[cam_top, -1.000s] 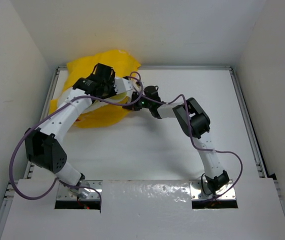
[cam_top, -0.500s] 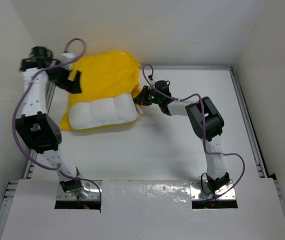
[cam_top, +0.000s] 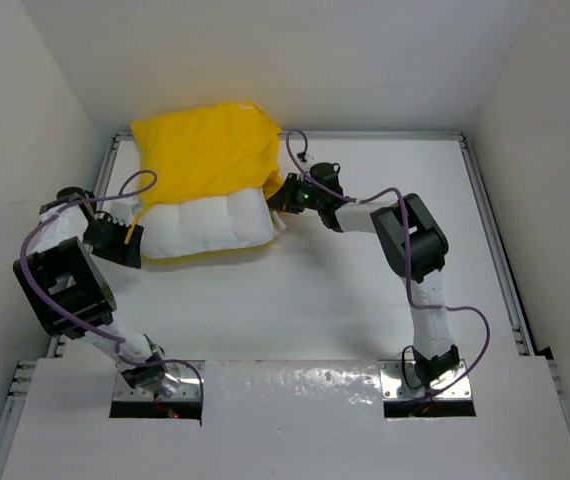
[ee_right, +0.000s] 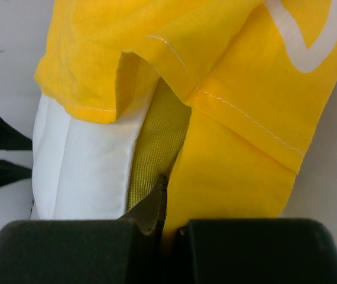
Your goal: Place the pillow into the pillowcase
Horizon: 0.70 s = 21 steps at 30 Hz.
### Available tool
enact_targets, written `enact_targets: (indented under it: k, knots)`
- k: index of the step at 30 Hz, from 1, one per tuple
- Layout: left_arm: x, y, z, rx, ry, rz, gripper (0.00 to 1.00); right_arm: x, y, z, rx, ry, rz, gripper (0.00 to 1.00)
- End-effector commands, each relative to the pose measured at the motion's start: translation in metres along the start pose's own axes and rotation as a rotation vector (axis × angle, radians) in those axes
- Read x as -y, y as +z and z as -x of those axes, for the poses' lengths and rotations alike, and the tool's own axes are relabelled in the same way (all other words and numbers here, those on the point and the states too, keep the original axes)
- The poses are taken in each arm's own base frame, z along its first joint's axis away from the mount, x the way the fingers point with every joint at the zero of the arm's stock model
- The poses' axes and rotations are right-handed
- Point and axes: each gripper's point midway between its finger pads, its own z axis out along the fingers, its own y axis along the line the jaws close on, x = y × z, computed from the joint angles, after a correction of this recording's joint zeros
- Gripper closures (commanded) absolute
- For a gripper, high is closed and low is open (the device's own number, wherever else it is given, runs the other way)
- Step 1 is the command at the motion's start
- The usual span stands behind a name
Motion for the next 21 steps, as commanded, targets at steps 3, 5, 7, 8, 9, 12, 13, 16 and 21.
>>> enact_targets:
  k: [3,5,7,8,9,12,13,16,21]
  knots:
    - [-0.077,-0.013,0.055,0.155,0.055,0.262,0.38,-0.030,-0.010,0.012,0.023,-0.052,0.082,1.00]
    - [-0.093,-0.012,0.056,0.139,0.048,0.316,0.34,-0.030,-0.011,0.011,0.017,-0.054,0.082,1.00]
    - [-0.102,-0.004,0.054,0.125,0.037,0.328,0.23,-0.031,-0.011,0.011,0.016,-0.058,0.084,1.00]
    - [-0.105,0.001,0.055,0.122,0.032,0.328,0.19,-0.031,-0.011,0.010,0.014,-0.056,0.084,1.00]
    - [-0.108,0.013,0.049,0.097,0.012,0.304,0.14,-0.030,-0.011,0.010,0.015,-0.054,0.083,1.00]
    - [-0.105,0.038,0.039,0.040,-0.044,0.220,0.09,-0.030,-0.011,0.011,0.017,-0.057,0.082,1.00]
    - [-0.099,0.042,0.036,0.014,-0.048,0.181,0.08,-0.031,-0.013,0.010,0.017,-0.060,0.080,1.00]
    - [-0.077,0.064,0.026,-0.031,-0.025,0.104,0.06,-0.027,-0.015,0.007,0.010,-0.075,0.059,1.00]
    - [-0.030,0.080,0.032,-0.012,0.048,-0.070,0.74,-0.026,-0.020,0.004,-0.008,-0.093,0.046,1.00]
